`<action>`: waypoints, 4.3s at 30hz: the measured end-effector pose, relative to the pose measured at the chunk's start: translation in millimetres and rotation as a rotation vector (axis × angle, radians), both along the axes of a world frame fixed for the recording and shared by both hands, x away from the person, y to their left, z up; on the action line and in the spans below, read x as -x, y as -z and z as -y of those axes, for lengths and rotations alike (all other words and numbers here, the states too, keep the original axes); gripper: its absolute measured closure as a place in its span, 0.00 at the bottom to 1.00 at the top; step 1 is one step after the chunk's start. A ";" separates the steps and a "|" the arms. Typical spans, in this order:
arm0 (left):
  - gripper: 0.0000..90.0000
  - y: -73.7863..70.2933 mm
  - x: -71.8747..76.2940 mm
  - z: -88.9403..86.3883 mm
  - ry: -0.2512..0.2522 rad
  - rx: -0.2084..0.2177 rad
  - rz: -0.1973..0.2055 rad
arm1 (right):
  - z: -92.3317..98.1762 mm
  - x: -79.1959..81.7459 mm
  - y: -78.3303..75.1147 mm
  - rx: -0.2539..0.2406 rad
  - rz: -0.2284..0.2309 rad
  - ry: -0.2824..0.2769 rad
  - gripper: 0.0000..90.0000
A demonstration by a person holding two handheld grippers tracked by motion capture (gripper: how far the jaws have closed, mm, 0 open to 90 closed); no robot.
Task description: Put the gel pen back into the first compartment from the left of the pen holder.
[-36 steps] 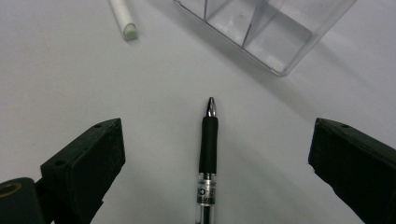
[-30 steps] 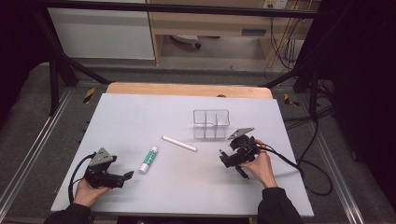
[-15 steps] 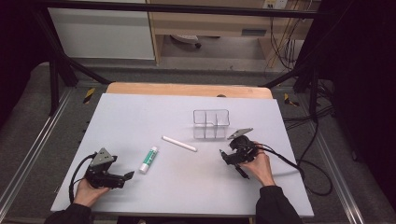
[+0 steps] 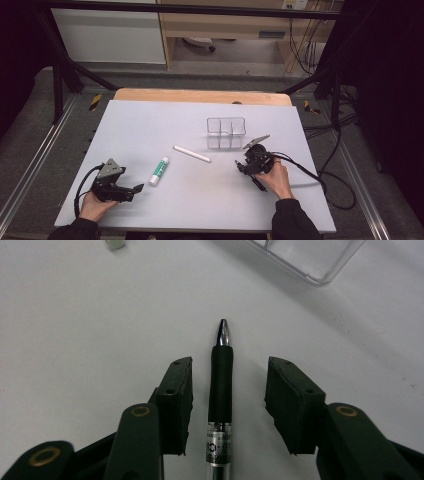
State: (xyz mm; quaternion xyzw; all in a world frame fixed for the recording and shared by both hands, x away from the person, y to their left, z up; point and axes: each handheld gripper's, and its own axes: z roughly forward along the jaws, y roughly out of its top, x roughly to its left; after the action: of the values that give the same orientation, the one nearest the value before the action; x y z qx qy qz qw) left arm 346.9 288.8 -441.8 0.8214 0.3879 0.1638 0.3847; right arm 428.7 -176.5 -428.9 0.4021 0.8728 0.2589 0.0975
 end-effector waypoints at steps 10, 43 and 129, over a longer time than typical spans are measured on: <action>0.06 0.4 -0.2 0.2 0.000 -0.001 -0.004 | -1.0 -0.9 2.7 0.012 -0.004 0.001 0.75; 0.06 -0.3 0.2 0.1 0.001 -0.001 -0.002 | -1.2 2.8 -0.9 0.000 -0.023 0.014 0.90; 0.06 -0.1 0.1 0.2 -0.001 0.008 -0.010 | -16.5 4.6 -117.5 -0.625 0.592 0.244 0.90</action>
State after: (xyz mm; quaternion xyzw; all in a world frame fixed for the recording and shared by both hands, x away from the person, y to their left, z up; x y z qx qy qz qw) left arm 346.8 288.6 -441.7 0.8205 0.3909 0.1584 0.3858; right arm 424.1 -160.0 -311.4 0.4208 0.6334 0.6006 0.2469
